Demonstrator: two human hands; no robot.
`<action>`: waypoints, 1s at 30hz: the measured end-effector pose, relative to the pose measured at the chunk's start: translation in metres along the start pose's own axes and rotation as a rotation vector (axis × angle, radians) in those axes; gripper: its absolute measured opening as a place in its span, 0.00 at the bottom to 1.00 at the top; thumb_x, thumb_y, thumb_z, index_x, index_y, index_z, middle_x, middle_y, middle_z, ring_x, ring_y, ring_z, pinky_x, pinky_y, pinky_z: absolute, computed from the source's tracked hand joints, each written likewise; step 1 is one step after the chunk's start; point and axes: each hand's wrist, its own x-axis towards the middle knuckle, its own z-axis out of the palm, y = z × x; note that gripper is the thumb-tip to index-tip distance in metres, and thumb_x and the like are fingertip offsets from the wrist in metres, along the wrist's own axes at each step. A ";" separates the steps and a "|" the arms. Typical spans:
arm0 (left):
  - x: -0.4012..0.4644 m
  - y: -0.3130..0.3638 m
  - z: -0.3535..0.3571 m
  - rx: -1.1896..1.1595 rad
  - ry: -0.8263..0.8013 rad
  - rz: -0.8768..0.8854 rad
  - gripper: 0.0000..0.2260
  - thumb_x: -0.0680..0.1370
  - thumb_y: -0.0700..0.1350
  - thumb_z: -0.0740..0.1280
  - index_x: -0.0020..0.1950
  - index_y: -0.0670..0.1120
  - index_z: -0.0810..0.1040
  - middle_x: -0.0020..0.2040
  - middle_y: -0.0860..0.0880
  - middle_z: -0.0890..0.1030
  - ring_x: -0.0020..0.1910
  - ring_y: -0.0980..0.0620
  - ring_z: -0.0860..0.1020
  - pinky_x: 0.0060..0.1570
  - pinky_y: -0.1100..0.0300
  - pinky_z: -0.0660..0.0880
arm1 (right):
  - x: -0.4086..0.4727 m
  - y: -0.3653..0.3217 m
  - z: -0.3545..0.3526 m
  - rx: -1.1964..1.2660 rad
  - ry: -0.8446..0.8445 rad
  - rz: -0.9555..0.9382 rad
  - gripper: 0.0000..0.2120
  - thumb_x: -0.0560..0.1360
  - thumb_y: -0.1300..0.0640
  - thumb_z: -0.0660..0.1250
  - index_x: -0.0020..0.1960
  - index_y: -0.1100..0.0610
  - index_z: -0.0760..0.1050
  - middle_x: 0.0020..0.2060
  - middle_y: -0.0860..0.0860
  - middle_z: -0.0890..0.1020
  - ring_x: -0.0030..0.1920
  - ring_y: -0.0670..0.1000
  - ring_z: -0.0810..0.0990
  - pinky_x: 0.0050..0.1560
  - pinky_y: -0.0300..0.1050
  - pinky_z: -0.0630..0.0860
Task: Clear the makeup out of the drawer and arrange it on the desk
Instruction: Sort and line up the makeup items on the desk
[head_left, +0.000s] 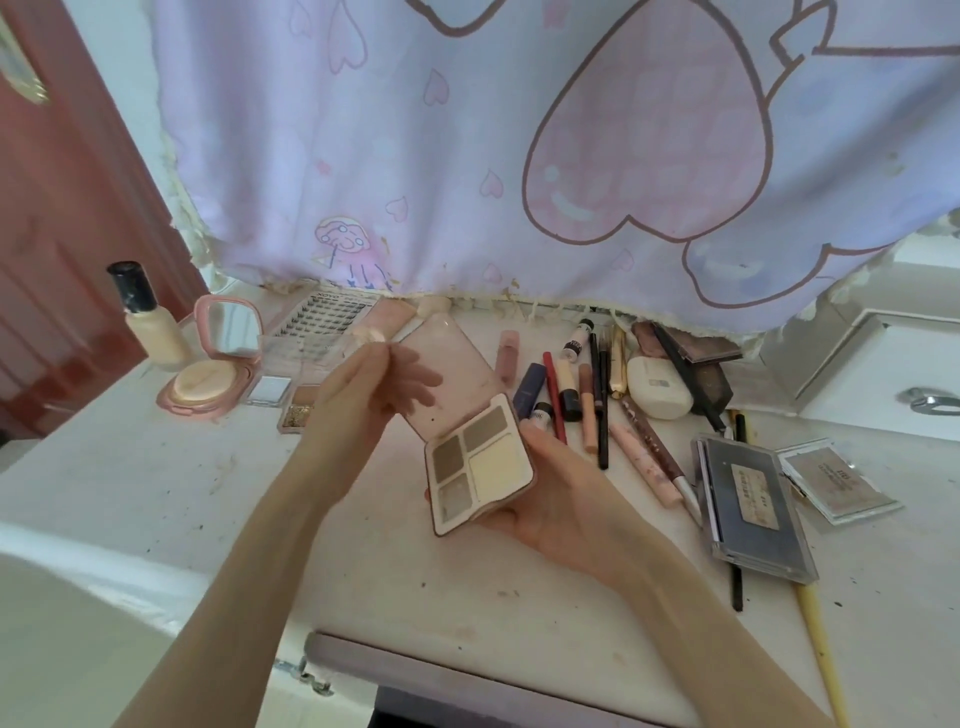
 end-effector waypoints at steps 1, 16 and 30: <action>0.000 0.004 -0.008 0.049 0.011 -0.008 0.14 0.82 0.42 0.52 0.43 0.41 0.74 0.36 0.48 0.82 0.33 0.50 0.77 0.35 0.63 0.71 | 0.005 0.004 0.004 -0.042 0.023 0.000 0.18 0.71 0.50 0.66 0.58 0.56 0.79 0.56 0.57 0.80 0.55 0.58 0.77 0.53 0.49 0.78; 0.003 0.060 -0.164 0.464 0.171 -0.090 0.13 0.82 0.41 0.55 0.40 0.45 0.74 0.33 0.51 0.74 0.33 0.57 0.72 0.38 0.64 0.67 | 0.074 0.062 0.058 -1.665 0.169 -0.368 0.34 0.73 0.42 0.41 0.72 0.57 0.64 0.71 0.52 0.66 0.74 0.50 0.58 0.70 0.36 0.42; 0.022 0.047 -0.218 0.673 0.562 -0.094 0.05 0.79 0.42 0.60 0.54 0.46 0.73 0.49 0.49 0.75 0.46 0.51 0.73 0.50 0.56 0.75 | 0.085 0.055 0.047 -2.071 0.389 -0.091 0.43 0.64 0.43 0.23 0.77 0.51 0.45 0.77 0.47 0.46 0.76 0.47 0.42 0.74 0.49 0.37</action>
